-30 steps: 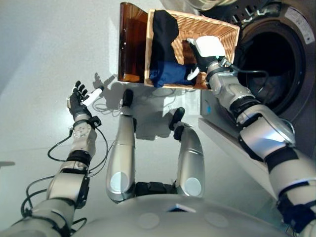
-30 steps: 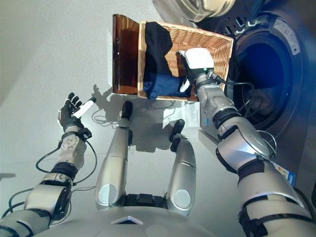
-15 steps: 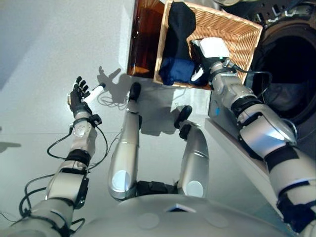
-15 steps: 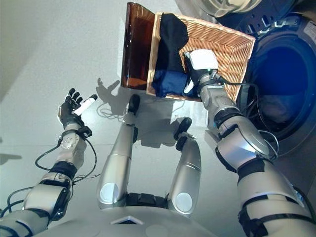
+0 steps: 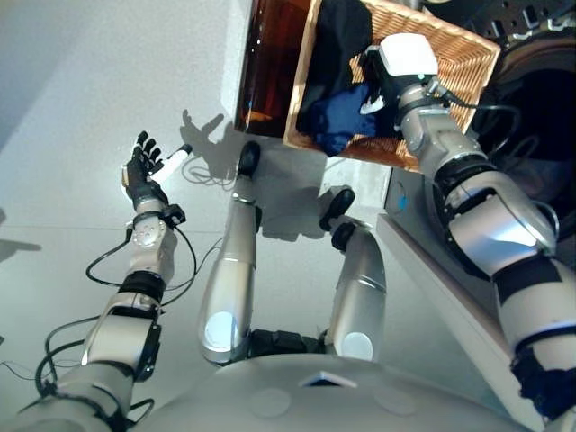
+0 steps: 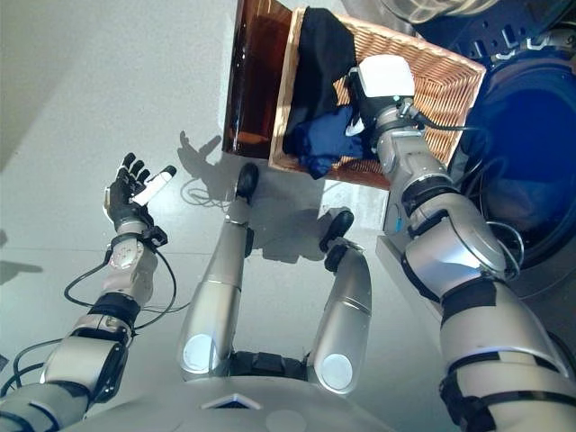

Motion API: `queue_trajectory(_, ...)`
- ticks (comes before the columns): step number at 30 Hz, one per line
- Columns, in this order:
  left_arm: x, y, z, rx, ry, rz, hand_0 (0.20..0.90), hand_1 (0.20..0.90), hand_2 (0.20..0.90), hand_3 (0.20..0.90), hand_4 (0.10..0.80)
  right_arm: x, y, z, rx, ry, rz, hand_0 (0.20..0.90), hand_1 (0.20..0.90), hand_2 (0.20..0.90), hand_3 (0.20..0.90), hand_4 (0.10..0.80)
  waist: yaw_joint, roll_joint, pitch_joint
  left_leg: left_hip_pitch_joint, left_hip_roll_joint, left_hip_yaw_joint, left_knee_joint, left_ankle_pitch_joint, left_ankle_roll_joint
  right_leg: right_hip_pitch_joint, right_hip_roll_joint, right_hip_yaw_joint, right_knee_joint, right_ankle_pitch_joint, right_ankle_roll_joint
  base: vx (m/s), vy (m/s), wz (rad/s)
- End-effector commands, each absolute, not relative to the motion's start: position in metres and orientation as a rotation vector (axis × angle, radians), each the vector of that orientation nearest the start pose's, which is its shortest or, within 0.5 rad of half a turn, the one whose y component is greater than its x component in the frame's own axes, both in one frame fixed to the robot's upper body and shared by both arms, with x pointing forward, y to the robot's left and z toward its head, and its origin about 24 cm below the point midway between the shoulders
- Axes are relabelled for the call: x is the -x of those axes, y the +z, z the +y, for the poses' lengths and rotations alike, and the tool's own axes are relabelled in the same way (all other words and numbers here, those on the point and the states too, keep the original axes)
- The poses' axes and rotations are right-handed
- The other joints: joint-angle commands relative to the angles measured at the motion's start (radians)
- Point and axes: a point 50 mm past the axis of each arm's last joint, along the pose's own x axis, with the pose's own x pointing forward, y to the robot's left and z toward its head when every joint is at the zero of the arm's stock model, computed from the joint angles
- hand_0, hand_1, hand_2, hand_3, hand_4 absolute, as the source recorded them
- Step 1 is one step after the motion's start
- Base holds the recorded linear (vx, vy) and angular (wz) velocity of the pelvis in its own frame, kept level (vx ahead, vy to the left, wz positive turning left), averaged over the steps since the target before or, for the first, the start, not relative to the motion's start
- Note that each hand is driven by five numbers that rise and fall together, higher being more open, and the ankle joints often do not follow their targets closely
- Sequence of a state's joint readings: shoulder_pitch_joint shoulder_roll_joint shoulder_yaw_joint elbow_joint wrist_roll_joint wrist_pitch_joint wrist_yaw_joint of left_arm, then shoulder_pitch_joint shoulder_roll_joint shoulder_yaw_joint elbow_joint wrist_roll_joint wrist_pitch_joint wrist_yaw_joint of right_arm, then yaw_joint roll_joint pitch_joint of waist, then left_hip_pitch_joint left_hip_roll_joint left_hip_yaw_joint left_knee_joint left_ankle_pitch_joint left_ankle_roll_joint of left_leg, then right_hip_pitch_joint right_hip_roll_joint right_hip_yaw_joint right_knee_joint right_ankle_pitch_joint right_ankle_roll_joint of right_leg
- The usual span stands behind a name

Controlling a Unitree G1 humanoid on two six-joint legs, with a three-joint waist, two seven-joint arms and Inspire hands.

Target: Pick up the clothes and place them into the washing machine

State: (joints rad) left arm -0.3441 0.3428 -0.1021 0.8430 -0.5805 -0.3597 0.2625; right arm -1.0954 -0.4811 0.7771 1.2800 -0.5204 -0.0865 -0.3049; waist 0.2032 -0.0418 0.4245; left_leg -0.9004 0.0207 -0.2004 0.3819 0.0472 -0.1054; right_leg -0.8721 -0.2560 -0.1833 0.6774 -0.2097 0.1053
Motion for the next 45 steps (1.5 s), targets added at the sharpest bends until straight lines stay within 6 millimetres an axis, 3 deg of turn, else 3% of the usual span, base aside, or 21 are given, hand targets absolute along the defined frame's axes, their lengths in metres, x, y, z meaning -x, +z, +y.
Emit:
queue_trajectory(1,-0.291,0.015,0.262,0.111,0.483,-0.008,0.9,0.9,0.9,0.9,0.8,-0.411,0.158,-0.22,1.551,-0.129,-0.107,0.2,0.2,0.2,0.2,0.3,0.013,0.035,-0.032,-0.004,-0.046,0.045,0.132,-0.172,0.012,-0.012,0.033,0.019,-0.067,0.092,0.051,0.004,-0.005,0.03)
queue_trajectory(10,-0.288,0.01,0.264,0.082,0.487,0.015,0.9,0.9,0.9,0.9,0.8,-0.41,0.158,-0.225,1.47,-0.177,-0.099,0.2,0.2,0.2,0.2,0.3,0.008,0.028,-0.037,0.033,-0.048,0.047,0.1,-0.156,0.01,0.028,0.037,0.013,-0.093,0.101,0.048,-0.002,-0.003,0.05)
queue_trajectory(14,-0.284,0.009,0.267,0.071,0.49,0.019,0.9,0.9,0.9,0.9,0.8,-0.406,0.154,-0.236,1.423,-0.222,-0.072,0.2,0.2,0.2,0.2,0.3,0.007,0.033,-0.044,0.078,-0.05,0.051,0.066,-0.142,0.01,0.071,0.039,0.013,-0.127,0.11,0.046,-0.031,0.013,0.01)
queue_trajectory(15,-0.285,0.009,0.266,0.065,0.482,0.02,0.9,0.9,0.9,0.9,0.8,-0.404,0.153,-0.242,1.39,-0.247,-0.061,0.2,0.2,0.2,0.2,0.3,0.003,0.039,-0.043,0.094,-0.057,0.054,0.042,-0.1,0.013,0.086,0.039,0.009,-0.156,0.15,0.039,-0.019,0.016,0.03)
queue_trajectory(16,-0.284,0.009,0.266,0.065,0.483,0.022,0.9,0.9,0.9,0.9,0.8,-0.404,0.153,-0.242,1.391,-0.245,-0.06,0.2,0.2,0.2,0.2,0.3,0.003,0.037,-0.045,0.106,-0.054,0.055,0.051,-0.135,0.012,0.096,0.042,0.013,-0.143,0.117,0.045,-0.115,0.04,0.02)
queue_trajectory(17,-0.284,0.009,0.266,0.063,0.48,0.021,0.9,0.9,0.9,0.9,0.8,-0.404,0.153,-0.243,1.379,-0.256,-0.063,0.2,0.2,0.2,0.2,0.3,0.001,0.039,-0.044,0.106,-0.058,0.056,0.035,-0.098,0.014,0.102,0.04,0.011,-0.169,0.154,0.038,0.0,0.0,0.0)
queue_trajectory(24,-0.275,-0.012,0.268,0.048,0.497,0.122,0.9,0.9,0.9,0.9,0.8,-0.4,0.146,-0.242,1.254,-0.283,-0.081,0.2,0.2,0.2,0.2,0.3,-0.029,0.041,-0.05,0.26,-0.062,0.086,-0.066,-0.063,0.023,0.249,0.048,0.029,-0.275,0.196,0.039,-0.005,0.045,-0.04)
queue_trajectory(28,-0.266,-0.029,0.269,0.048,0.519,0.206,0.9,0.9,0.9,0.9,0.8,-0.393,0.125,-0.232,1.139,-0.257,-0.073,0.2,0.2,0.2,0.2,0.3,-0.057,0.037,-0.069,0.37,-0.065,0.098,-0.149,-0.036,0.03,0.346,0.051,0.05,-0.35,0.222,0.042,0.048,0.063,-0.14)
queue_trajectory(33,-0.243,-0.055,0.27,0.044,0.54,0.324,0.9,0.9,0.9,0.9,0.8,-0.373,0.077,-0.219,0.993,-0.193,-0.007,0.2,0.2,0.2,0.2,0.3,-0.098,0.03,-0.126,0.526,-0.061,0.119,-0.275,-0.004,0.039,0.494,0.051,0.078,-0.474,0.262,0.05,0.081,0.066,-0.14)
queue_trajectory(36,-0.234,-0.062,0.271,0.045,0.555,0.357,0.9,0.9,0.9,0.9,0.8,-0.366,0.069,-0.214,0.931,-0.178,-0.011,0.2,0.2,0.2,0.2,0.3,-0.11,0.028,-0.152,0.563,-0.056,0.125,-0.312,0.007,0.045,0.526,0.05,0.091,-0.517,0.279,0.055,0.056,0.036,-0.2)
queue_trajectory(37,-0.222,-0.074,0.269,0.028,0.556,0.418,0.9,0.9,0.9,0.9,0.8,-0.354,0.05,-0.21,0.875,-0.159,0.021,0.2,0.2,0.2,0.2,0.3,-0.124,0.02,-0.183,0.601,-0.054,0.134,-0.339,0.008,0.046,0.569,0.045,0.1,-0.558,0.291,0.063,0.078,0.032,-0.17)
queue_trajectory(45,-0.184,-0.1,0.269,0.002,0.578,0.558,0.9,0.9,0.9,0.9,0.8,-0.312,0.008,-0.218,0.707,-0.181,0.12,0.2,0.2,0.2,0.2,0.3,-0.152,0.021,-0.273,0.73,-0.048,0.166,-0.422,0.013,0.049,0.676,0.028,0.123,-0.634,0.315,0.079,0.088,0.013,-0.15)
